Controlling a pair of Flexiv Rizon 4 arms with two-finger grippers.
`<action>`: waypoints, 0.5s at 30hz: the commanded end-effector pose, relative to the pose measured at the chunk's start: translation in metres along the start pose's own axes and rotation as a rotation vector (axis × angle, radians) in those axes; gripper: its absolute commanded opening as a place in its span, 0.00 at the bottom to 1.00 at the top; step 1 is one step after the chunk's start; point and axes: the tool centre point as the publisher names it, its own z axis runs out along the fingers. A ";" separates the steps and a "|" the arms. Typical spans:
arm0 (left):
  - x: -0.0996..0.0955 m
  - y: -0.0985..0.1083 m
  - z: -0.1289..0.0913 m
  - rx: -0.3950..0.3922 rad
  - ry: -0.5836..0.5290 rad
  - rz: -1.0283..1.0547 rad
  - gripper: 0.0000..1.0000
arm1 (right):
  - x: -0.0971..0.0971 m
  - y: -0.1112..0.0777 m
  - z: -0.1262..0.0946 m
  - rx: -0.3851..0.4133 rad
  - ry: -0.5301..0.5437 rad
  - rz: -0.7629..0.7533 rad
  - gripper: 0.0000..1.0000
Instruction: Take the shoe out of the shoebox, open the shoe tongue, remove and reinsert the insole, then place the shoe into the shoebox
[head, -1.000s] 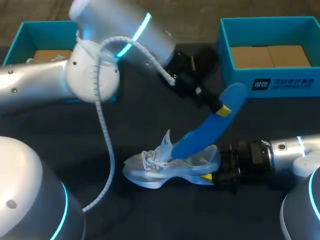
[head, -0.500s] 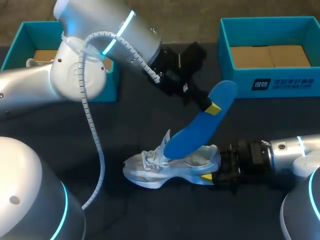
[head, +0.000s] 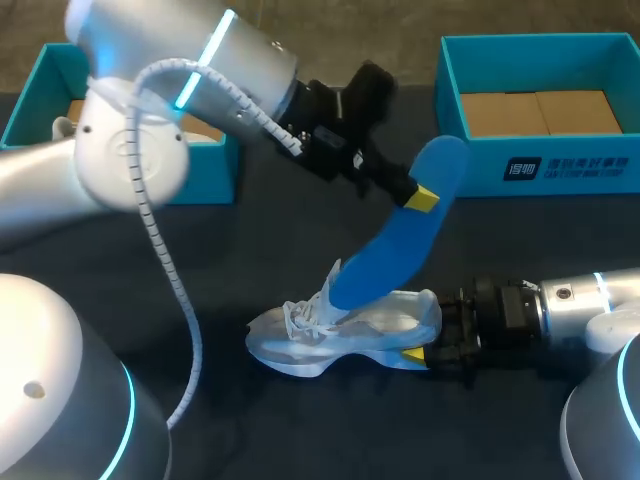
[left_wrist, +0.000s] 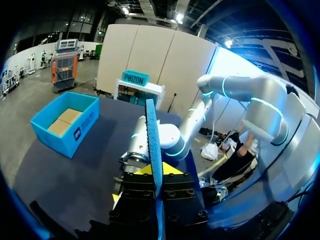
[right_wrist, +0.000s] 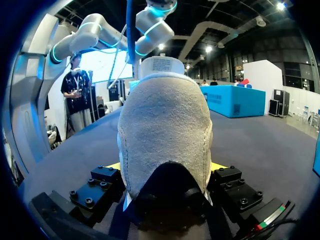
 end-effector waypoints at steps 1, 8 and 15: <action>0.015 -0.001 -0.028 0.002 -0.029 0.009 0.00 | 0.001 0.000 0.001 0.003 -0.002 0.001 0.00; 0.027 -0.012 -0.052 0.053 -0.009 -0.002 0.00 | 0.001 0.000 0.001 0.003 -0.002 0.001 0.00; 0.032 -0.017 -0.080 0.138 0.127 0.007 0.00 | 0.001 0.000 0.001 0.003 -0.002 0.001 0.00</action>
